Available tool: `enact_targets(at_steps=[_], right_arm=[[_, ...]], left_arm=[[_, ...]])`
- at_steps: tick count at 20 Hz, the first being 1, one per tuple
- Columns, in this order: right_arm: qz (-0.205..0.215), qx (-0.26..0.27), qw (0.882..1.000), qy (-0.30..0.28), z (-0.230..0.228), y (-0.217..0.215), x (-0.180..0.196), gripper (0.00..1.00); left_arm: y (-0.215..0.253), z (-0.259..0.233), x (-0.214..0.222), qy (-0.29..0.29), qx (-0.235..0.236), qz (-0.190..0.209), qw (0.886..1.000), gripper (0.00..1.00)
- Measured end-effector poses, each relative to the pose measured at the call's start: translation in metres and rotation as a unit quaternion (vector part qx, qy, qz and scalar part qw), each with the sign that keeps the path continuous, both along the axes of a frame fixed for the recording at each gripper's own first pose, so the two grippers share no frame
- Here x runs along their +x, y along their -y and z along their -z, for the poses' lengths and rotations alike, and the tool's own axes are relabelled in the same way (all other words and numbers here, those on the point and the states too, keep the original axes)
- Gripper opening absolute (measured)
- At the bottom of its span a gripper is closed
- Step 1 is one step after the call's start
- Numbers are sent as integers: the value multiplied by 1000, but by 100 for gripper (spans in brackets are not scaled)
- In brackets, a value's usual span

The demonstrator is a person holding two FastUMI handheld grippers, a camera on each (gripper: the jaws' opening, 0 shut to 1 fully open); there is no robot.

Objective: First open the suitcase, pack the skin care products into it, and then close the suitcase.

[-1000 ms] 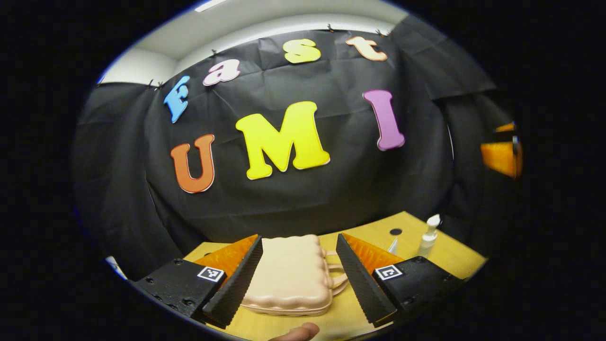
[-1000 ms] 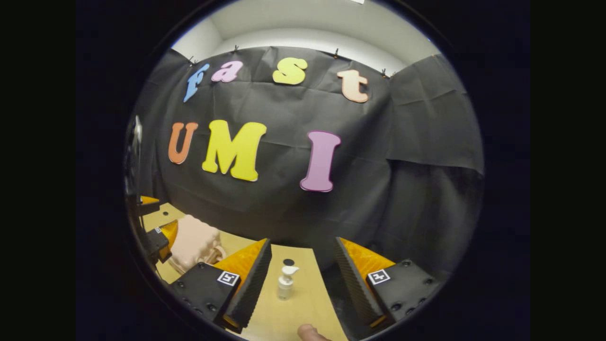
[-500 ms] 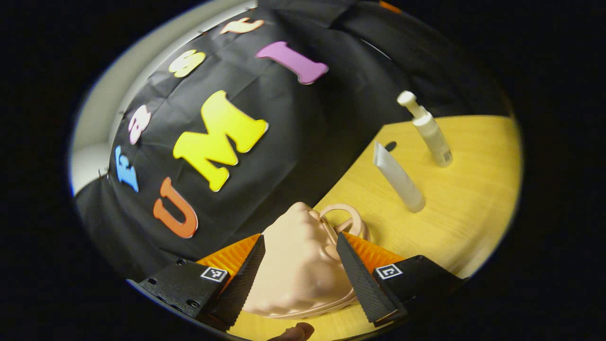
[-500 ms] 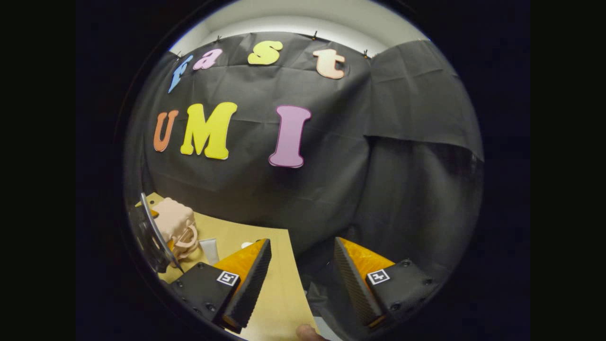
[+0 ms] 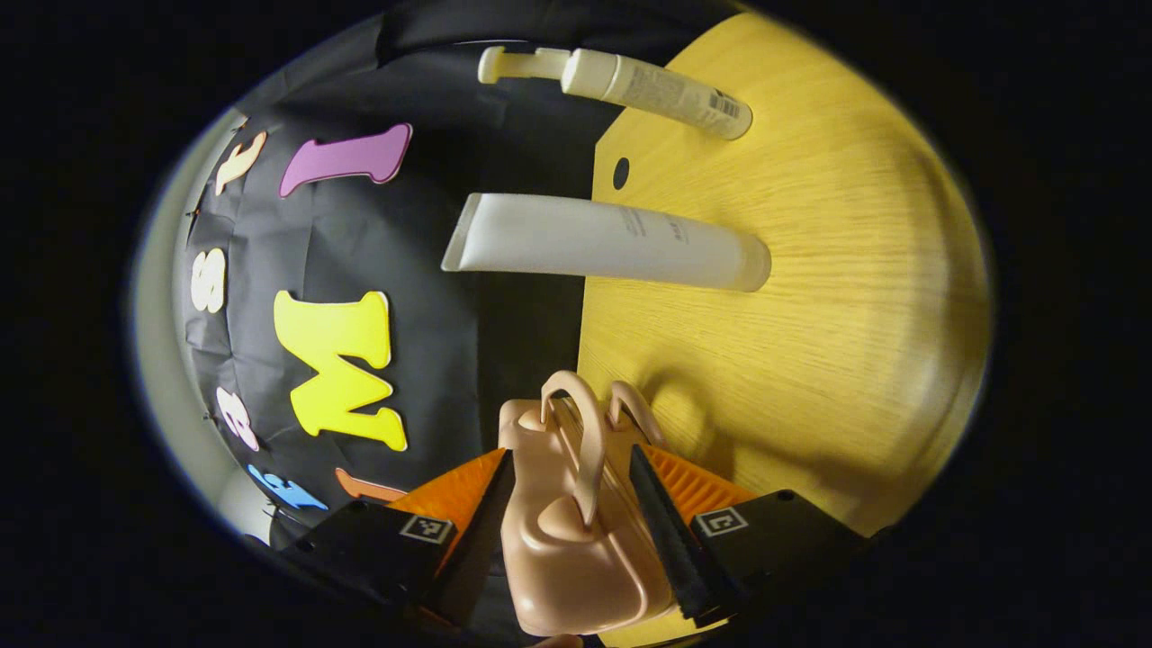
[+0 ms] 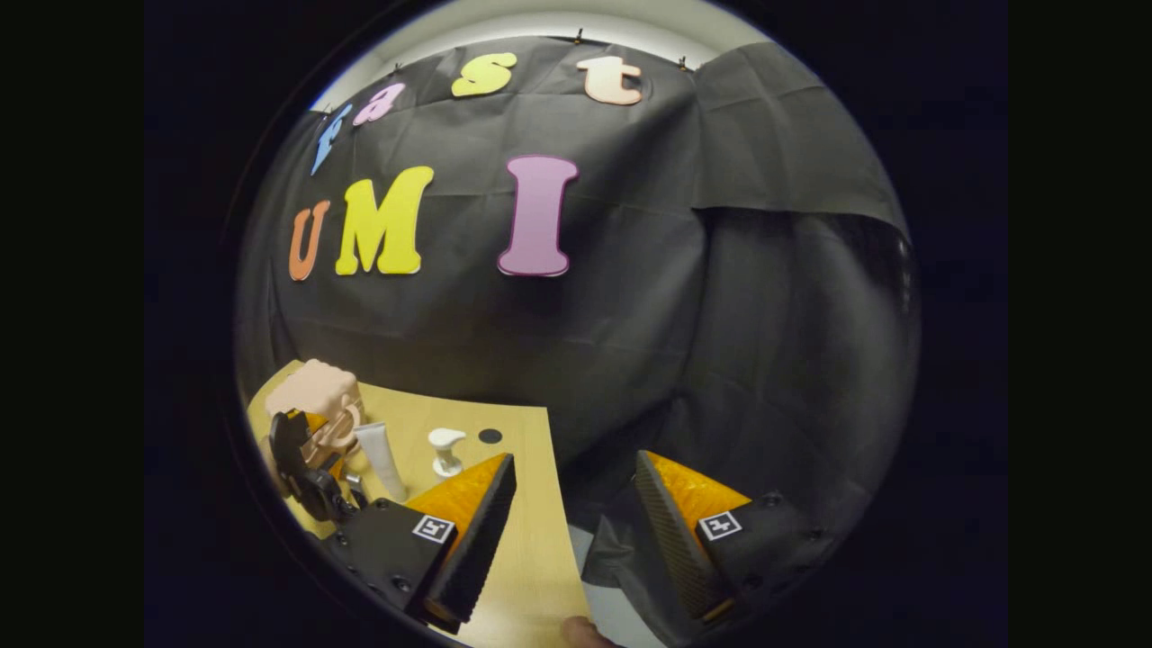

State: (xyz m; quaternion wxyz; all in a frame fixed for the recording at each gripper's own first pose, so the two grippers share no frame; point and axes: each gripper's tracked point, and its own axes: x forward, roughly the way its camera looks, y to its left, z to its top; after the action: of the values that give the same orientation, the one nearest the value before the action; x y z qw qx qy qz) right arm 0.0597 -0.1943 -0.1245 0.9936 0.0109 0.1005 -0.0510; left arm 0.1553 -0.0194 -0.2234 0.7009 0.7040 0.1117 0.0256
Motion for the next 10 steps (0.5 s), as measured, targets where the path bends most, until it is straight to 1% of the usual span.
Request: enact_targets(at_steps=[1, 2, 3, 4, 5, 6, 7, 8, 10], right_arm=[[-6, 5, 1000, -8, 6, 2, 4, 80], [-9, 6, 1000, -13, 12, 3, 7, 80], [-10, 4, 1000, -19, 16, 6, 11, 80], [-12, 3, 1000, -20, 16, 7, 15, 80], [-12, 5, 1000, -17, 14, 8, 15, 80], [-12, 6, 1000, -13, 11, 8, 15, 80], [-10, 5, 1000, -11, 9, 8, 14, 80], [-8, 2, 1000, -10, 8, 6, 13, 80], [-17, 1, 1000, -16, 7, -7, 9, 80]], left_arm=[[-2, 5, 3, -10, 3, -6, 1000, 77], [-4, 8, 5, -17, 7, -11, 1000, 60], [-7, 12, 7, -29, 11, -17, 999, 55], [-7, 12, 8, -33, 19, -22, 999, 40], [-6, 9, 8, -30, 25, -21, 999, 34], [-5, 6, 9, -27, 27, -18, 999, 23], [-6, 7, 9, -32, 25, -21, 999, 16], [-6, 5, 8, -35, 26, -21, 999, 13], [-6, 4, 8, -38, 9, -22, 999, 12]])
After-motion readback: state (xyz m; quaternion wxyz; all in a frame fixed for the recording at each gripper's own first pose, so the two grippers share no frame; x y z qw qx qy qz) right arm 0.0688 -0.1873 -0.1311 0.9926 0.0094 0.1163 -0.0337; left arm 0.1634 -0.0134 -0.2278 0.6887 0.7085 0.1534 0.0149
